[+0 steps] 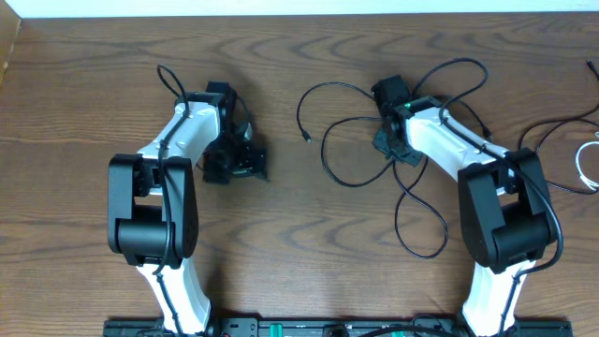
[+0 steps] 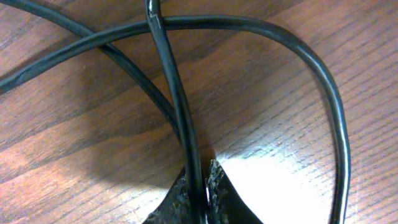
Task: Untangle cables
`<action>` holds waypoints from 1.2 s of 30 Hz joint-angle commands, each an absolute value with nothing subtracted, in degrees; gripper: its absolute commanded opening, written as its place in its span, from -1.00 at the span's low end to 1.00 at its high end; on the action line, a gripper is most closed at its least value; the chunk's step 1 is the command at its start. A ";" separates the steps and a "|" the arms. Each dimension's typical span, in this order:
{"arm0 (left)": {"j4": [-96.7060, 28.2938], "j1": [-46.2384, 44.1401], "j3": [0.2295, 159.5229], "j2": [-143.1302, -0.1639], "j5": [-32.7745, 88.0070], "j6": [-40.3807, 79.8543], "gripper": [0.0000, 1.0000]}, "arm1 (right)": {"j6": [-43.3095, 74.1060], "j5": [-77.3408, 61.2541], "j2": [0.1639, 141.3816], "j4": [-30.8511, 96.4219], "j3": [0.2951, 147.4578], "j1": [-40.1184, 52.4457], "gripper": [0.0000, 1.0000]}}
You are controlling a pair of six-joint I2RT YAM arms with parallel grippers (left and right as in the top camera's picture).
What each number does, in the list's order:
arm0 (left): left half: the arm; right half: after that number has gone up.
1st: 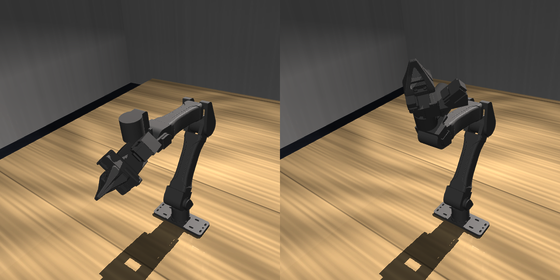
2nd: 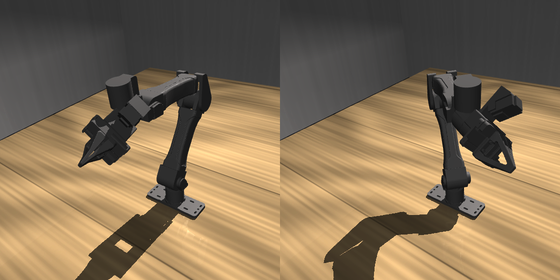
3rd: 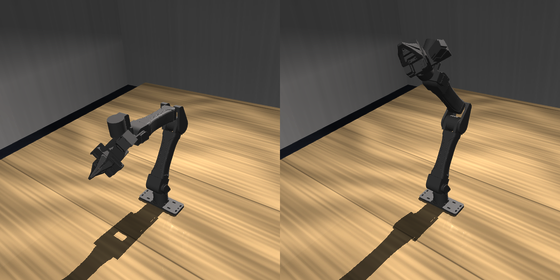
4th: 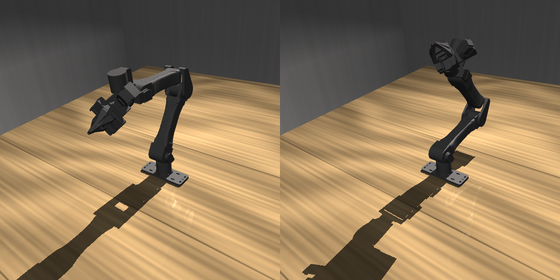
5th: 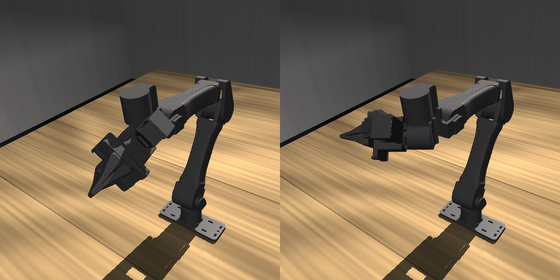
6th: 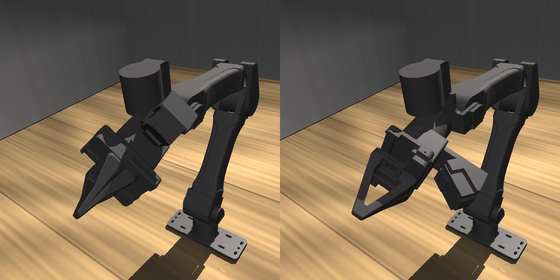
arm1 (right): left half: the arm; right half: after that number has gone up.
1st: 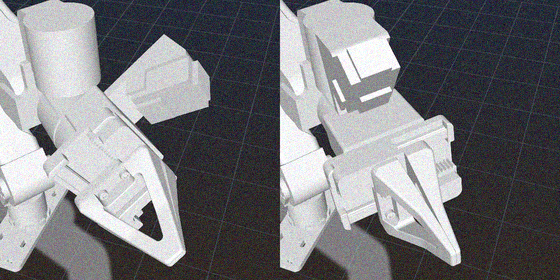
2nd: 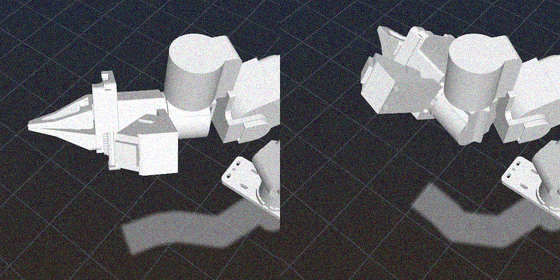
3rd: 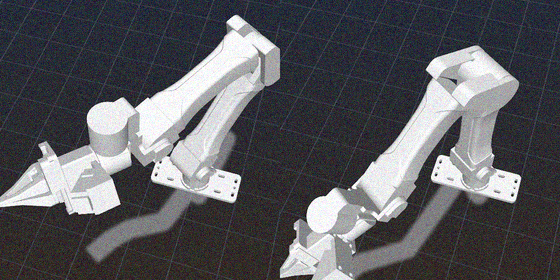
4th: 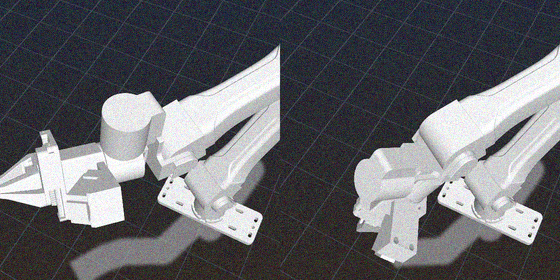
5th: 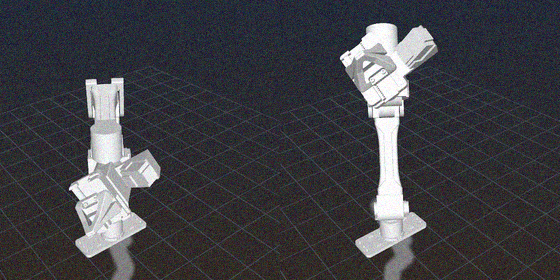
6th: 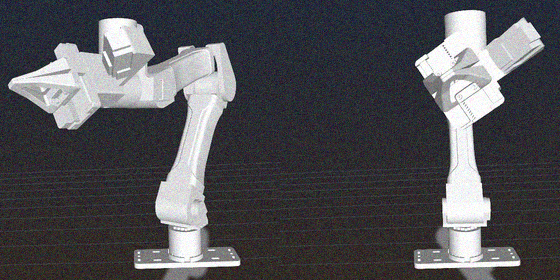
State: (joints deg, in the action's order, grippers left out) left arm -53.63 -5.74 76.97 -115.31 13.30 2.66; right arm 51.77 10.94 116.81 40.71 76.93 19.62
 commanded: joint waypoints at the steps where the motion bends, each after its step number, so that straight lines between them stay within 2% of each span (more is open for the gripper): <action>1: -52.77 -6.76 77.25 -115.61 4.32 5.04 0.83 | 53.34 9.93 118.21 41.47 74.11 19.29 -0.90; 3: -52.12 -7.51 77.25 -115.61 2.07 5.04 0.83 | 53.34 9.91 118.21 41.52 74.11 19.16 -0.98; 9: -51.59 -11.20 77.25 -115.61 -7.40 7.05 0.83 | 50.98 7.86 117.95 41.56 74.19 18.39 -0.98; 15: -51.96 -14.13 77.25 -115.61 -9.74 7.84 0.84 | 41.12 4.16 114.39 44.18 76.31 14.41 -0.98; 19: -52.38 -14.61 77.25 -115.61 -9.72 7.86 0.84 | 32.10 4.45 107.26 46.96 79.29 10.74 -0.98; 21: -52.93 -14.61 77.25 -115.61 -9.72 7.84 0.83 | 27.18 6.55 100.31 49.91 83.85 7.40 -0.98; 27: -53.49 -14.61 77.25 -115.61 -9.67 7.88 0.84 | 22.09 16.75 91.68 52.99 92.95 0.08 -0.98; 36: -53.67 -14.61 77.25 -115.61 -9.47 8.93 0.84 | 14.87 19.84 89.21 47.48 99.70 -15.03 -0.98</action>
